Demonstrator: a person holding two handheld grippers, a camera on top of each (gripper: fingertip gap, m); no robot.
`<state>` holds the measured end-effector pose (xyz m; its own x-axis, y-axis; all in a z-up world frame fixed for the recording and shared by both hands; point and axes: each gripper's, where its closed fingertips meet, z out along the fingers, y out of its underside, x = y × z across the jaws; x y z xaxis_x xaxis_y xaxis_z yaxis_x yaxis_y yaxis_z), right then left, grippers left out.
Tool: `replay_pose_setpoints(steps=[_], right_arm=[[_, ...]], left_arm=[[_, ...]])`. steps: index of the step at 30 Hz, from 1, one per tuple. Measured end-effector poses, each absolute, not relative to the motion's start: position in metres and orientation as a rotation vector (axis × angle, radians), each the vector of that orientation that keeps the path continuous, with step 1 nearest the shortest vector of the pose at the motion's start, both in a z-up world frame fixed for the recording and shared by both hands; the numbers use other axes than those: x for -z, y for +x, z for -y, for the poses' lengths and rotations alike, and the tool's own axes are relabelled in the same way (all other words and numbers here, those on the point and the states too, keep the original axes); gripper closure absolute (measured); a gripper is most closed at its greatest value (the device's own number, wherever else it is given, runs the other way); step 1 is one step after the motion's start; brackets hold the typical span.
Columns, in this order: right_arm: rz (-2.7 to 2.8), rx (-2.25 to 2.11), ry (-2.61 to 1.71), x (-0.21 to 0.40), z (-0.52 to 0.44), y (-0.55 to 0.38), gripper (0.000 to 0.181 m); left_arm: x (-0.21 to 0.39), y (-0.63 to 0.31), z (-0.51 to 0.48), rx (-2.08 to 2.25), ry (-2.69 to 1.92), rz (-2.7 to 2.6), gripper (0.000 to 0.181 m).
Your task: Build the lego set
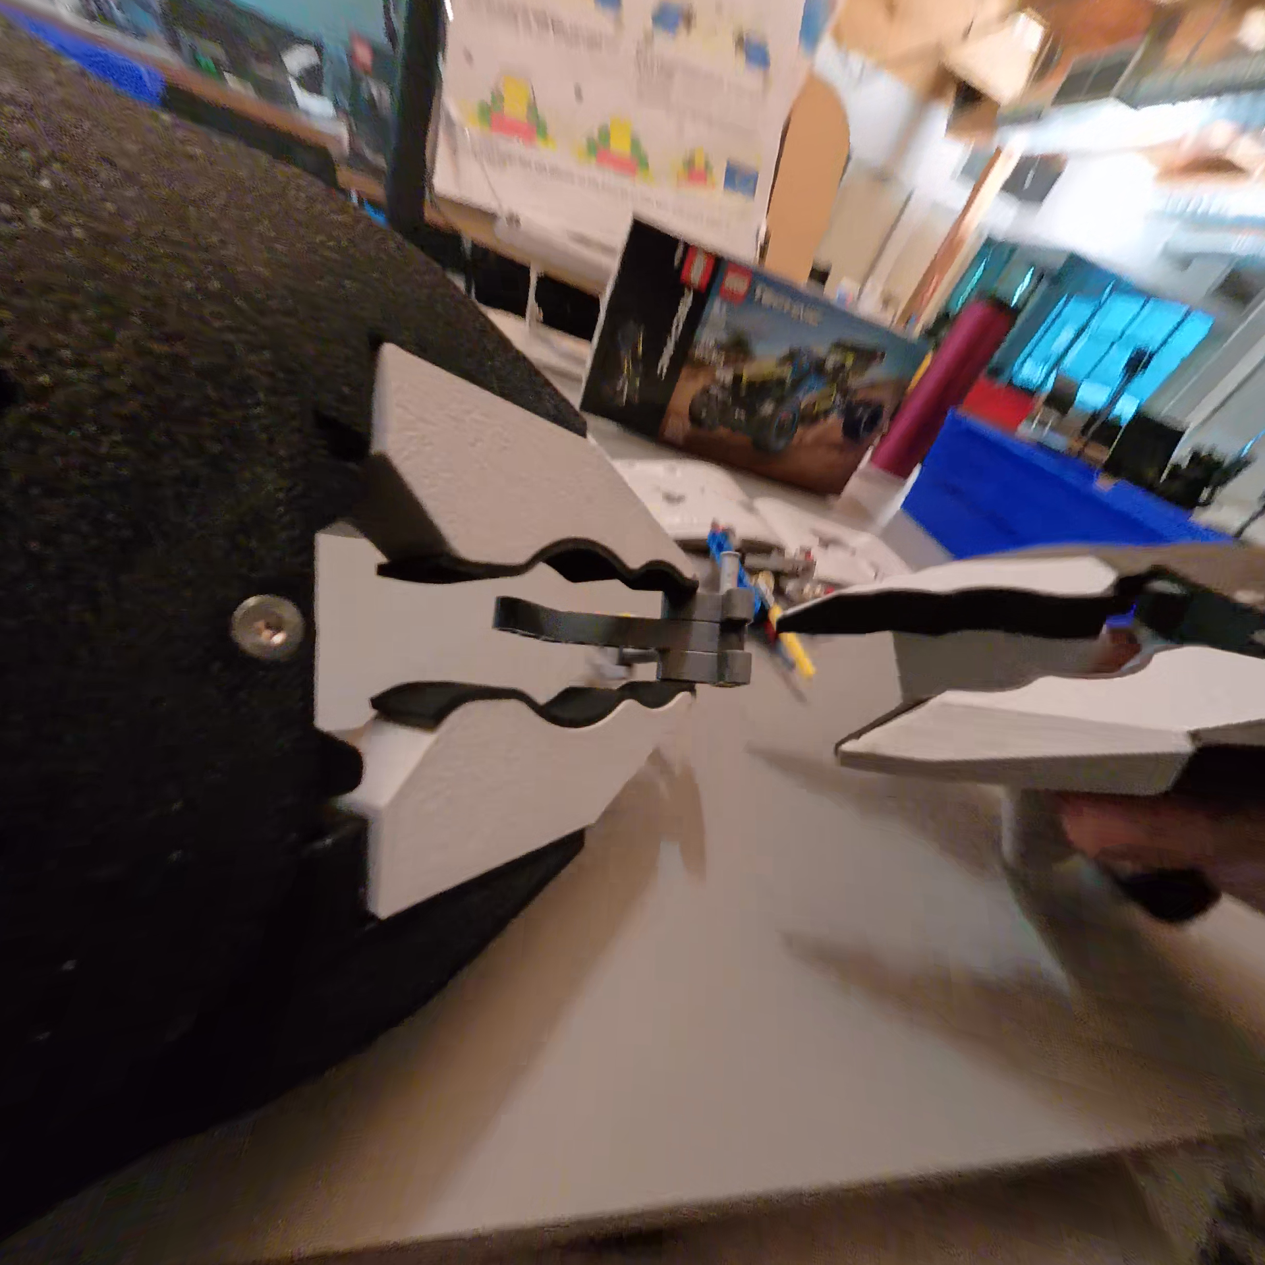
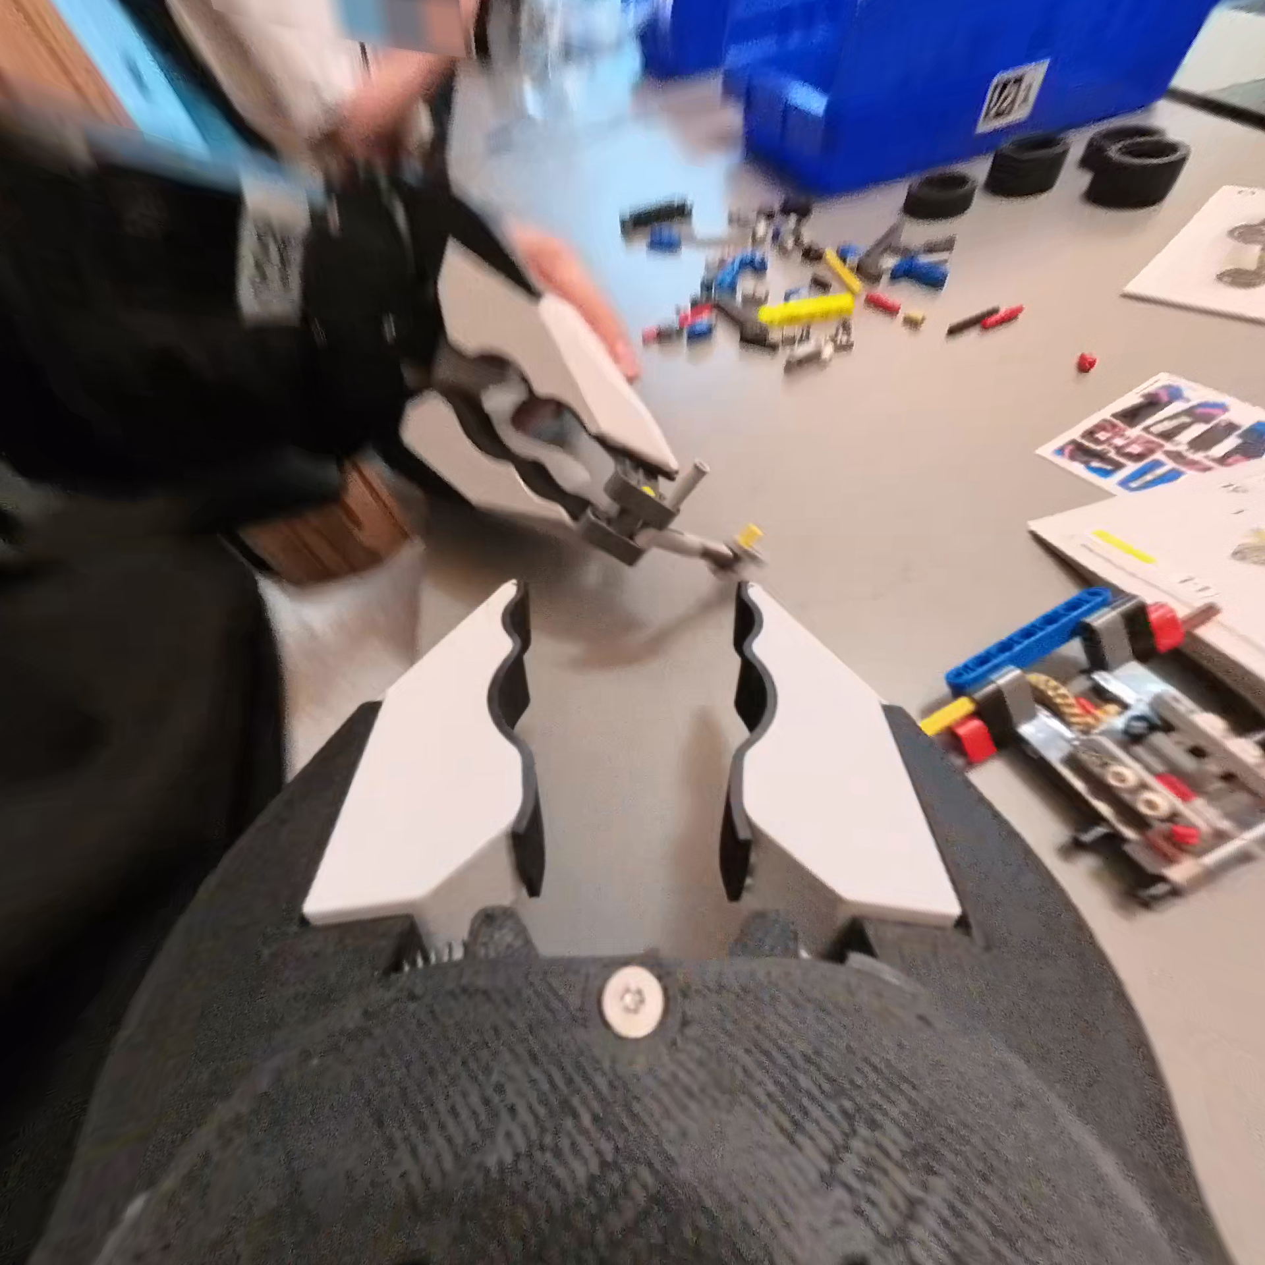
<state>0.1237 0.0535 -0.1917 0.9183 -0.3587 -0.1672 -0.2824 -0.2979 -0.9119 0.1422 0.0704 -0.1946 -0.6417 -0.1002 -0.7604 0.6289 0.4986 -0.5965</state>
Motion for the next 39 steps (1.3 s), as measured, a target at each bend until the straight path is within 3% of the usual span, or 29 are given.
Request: replay_pose_setpoints(steps=[5,17,26,32,39], right_arm=[[-0.628,0.017,-1.614,0.159,-0.063,0.135,0.128],[-0.667,-0.157,-1.340,0.117,-0.075,0.125,0.150],[-0.728,-0.314,-1.163,0.109,-0.065,0.131,0.156],[-0.745,-0.357,-1.146,0.106,-0.064,0.130,0.143],[-0.807,-0.478,-1.044,0.108,-0.063,0.132,0.155]], left_arm=[[0.146,0.152,-0.069,1.182,0.369,-1.645,0.158],[0.112,0.150,-0.069,1.134,0.376,-1.325,0.159],[0.106,0.151,-0.065,1.046,0.468,-1.248,0.159],[0.107,0.150,-0.061,0.887,0.570,-1.183,0.159],[0.104,0.148,-0.057,0.677,0.686,-1.066,0.158]])
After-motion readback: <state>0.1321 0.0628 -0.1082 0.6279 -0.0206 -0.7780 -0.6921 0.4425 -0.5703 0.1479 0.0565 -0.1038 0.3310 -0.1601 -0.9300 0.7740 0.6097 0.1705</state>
